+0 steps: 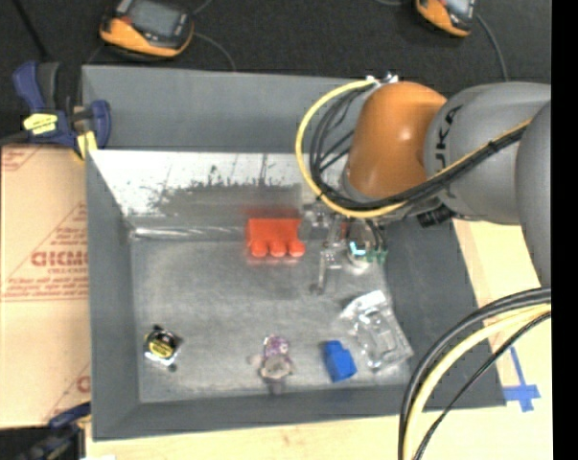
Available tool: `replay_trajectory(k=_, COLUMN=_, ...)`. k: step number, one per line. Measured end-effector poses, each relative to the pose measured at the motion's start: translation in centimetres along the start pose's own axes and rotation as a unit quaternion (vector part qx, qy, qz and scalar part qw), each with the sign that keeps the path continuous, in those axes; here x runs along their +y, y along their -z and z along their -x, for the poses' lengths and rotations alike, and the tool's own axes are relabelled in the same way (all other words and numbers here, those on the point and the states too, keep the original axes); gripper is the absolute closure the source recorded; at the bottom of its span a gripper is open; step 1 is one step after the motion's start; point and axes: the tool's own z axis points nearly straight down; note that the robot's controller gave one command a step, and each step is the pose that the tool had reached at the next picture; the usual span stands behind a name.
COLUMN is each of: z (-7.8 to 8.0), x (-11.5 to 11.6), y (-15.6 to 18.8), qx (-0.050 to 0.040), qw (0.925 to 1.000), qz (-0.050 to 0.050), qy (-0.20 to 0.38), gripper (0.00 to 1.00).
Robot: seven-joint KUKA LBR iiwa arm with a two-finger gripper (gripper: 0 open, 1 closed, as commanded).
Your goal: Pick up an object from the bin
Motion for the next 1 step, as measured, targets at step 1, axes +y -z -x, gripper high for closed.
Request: replay_trajectory(k=1, z=3.5, x=3.96, y=-0.02, qx=-0.0056, qw=0.9999, qz=0.0, qy=0.013, gripper=0.0)
